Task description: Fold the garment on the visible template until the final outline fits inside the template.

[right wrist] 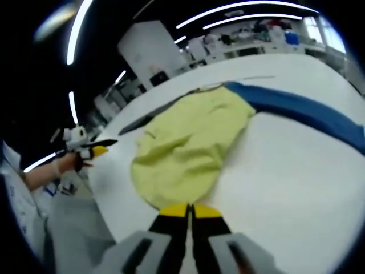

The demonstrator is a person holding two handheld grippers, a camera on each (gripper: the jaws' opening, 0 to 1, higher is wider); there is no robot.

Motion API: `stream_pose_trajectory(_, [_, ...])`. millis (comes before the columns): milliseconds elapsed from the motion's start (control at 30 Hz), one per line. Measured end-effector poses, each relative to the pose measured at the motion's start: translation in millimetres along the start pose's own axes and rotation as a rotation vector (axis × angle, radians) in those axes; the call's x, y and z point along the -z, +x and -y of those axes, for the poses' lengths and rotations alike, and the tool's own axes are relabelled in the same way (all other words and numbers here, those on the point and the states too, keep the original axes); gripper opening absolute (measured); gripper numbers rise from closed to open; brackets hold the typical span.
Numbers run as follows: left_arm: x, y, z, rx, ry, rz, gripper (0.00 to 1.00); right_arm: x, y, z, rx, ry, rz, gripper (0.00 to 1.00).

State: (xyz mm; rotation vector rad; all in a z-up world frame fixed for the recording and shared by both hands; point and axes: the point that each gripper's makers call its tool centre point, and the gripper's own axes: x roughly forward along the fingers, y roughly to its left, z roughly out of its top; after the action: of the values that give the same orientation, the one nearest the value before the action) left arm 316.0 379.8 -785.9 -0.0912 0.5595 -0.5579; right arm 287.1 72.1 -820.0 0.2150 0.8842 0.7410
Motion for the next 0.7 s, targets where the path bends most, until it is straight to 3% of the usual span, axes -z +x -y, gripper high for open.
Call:
stream_pose_trajectory(233, [-17.3, 28.5, 5.2, -0.024, 0.384, -0.021, 0.4, -2.1, -1.6, -0.7, -0.001, 0.025, 0.019, 0.0])
stream_pose_trajectory(300, [-18.6, 33.3, 8.4, -0.011, 0.445, -0.042, 0.37, -2.5, -2.2, -0.6, -0.002, 0.029, 0.021, 0.0])
stream_pose_trajectory(367, [-13.5, 42.7, 15.6, 0.05, 0.521, -0.099, 0.36, -2.9, -3.2, 0.7, -0.002, 0.031, 0.023, 0.0])
stream_pose_trajectory(633, [0.8, 63.8, 19.8, 0.165, 0.864, -0.246, 0.3, -4.6, -6.0, 4.8, 0.003, 0.053, 0.038, 0.0])
stream_pose_trajectory(700, [3.9, 68.4, 19.3, 0.179, 0.891, -0.269, 0.25, -4.4, -6.2, 4.2, 0.003, 0.057, 0.04, 0.0])
